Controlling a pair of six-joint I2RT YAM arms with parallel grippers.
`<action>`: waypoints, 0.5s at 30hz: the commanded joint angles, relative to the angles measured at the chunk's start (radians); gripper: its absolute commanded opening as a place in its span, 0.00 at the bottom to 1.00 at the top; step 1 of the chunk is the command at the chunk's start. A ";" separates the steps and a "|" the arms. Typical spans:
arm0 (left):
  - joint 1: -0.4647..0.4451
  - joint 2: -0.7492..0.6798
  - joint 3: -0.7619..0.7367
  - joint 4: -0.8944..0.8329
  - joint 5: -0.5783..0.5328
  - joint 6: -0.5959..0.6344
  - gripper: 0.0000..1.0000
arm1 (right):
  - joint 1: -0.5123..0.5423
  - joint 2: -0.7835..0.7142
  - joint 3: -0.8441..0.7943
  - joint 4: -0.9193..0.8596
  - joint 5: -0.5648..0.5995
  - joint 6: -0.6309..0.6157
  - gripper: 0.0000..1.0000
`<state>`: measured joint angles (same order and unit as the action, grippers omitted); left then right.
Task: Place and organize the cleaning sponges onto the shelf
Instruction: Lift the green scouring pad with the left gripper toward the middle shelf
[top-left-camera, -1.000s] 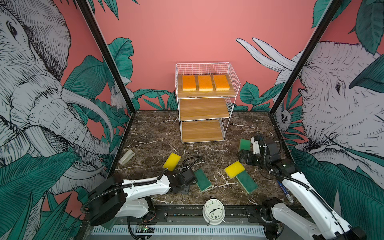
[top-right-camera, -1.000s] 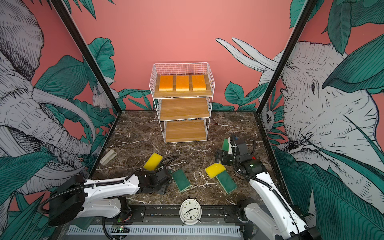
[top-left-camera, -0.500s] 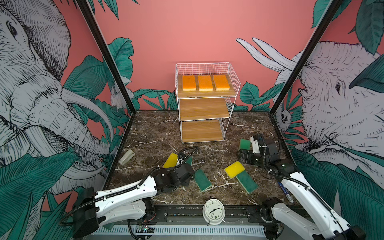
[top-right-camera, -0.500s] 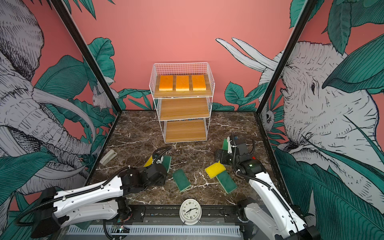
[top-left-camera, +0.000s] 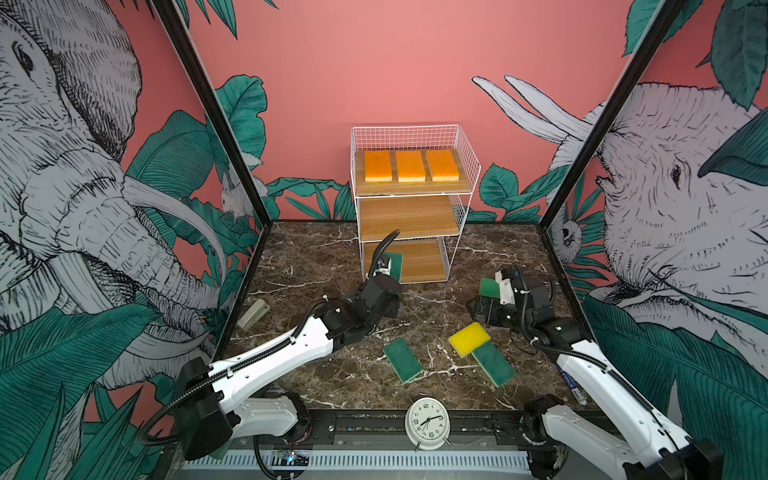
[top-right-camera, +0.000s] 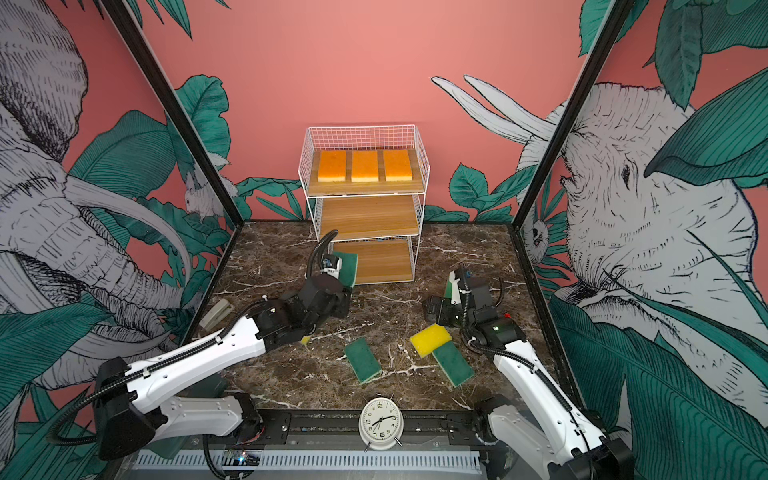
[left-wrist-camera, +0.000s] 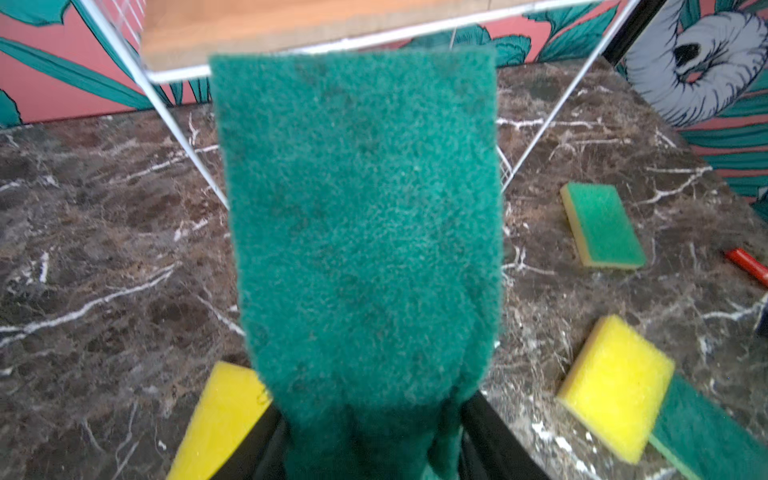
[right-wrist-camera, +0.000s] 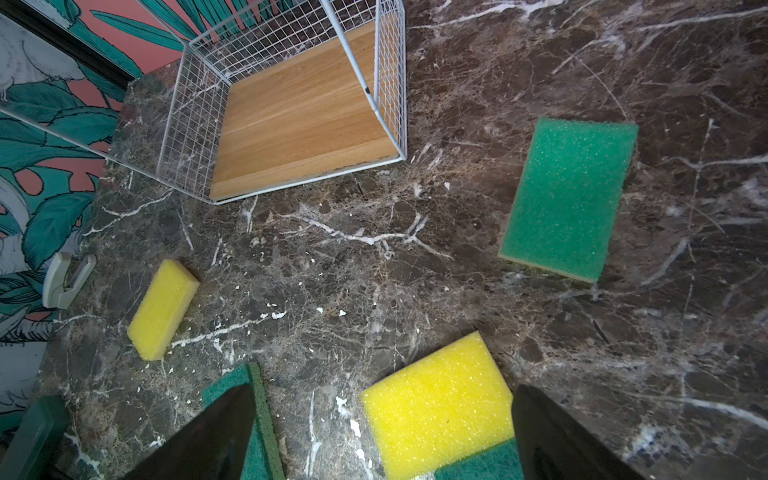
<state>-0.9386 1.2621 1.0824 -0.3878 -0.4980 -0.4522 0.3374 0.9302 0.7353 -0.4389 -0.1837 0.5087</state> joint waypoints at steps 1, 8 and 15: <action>0.017 0.042 0.090 0.078 0.001 0.120 0.55 | -0.004 -0.001 -0.013 0.064 -0.023 0.011 0.99; 0.064 0.115 0.159 0.135 -0.064 0.133 0.54 | -0.005 0.025 -0.013 0.089 -0.051 0.015 0.99; 0.110 0.100 0.153 0.174 -0.108 0.143 0.54 | -0.004 0.032 0.006 0.085 -0.052 -0.004 0.99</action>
<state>-0.8436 1.3918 1.2167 -0.2619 -0.5678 -0.3290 0.3374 0.9577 0.7258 -0.3847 -0.2253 0.5156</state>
